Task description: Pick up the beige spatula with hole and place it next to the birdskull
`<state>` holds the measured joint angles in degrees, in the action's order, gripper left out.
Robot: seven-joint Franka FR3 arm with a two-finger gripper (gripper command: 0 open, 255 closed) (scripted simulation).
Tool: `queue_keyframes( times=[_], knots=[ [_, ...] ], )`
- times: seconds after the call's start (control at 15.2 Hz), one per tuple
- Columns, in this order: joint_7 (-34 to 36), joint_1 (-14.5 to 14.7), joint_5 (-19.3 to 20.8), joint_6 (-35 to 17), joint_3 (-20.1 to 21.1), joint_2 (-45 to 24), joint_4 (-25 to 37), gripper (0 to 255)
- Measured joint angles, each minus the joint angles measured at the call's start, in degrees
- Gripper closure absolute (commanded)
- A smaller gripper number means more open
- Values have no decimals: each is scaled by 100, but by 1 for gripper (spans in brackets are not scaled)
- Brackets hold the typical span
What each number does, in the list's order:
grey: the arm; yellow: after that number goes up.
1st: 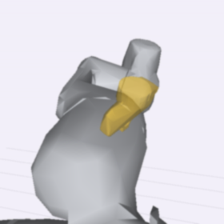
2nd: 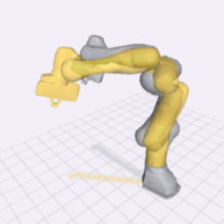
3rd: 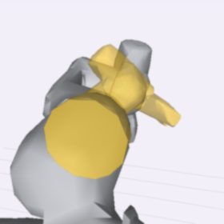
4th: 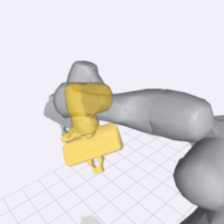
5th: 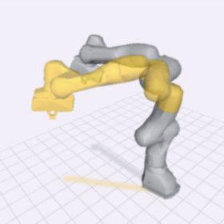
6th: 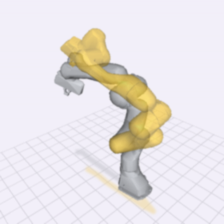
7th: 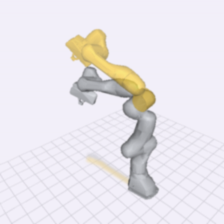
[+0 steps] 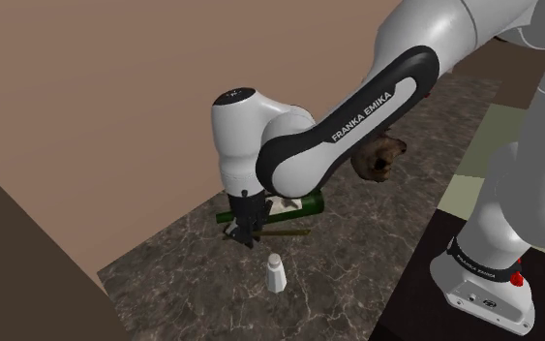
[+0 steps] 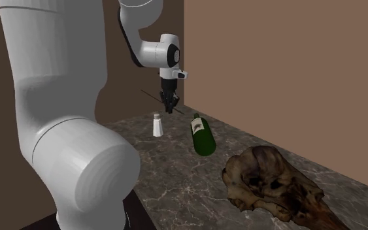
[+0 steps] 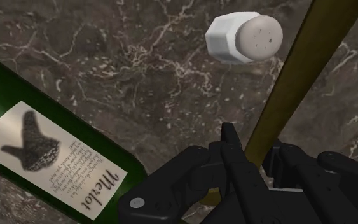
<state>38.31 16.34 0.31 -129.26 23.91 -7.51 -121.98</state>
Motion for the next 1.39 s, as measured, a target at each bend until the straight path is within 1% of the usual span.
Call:
queue_keyframes(
  times=[0.59, 1.39],
  knots=[
    [-114, -41, -185, 640, 15, 383, 288, 255],
    [-181, -69, -320, 1547, 4, 711, 892, 255]
  ],
)
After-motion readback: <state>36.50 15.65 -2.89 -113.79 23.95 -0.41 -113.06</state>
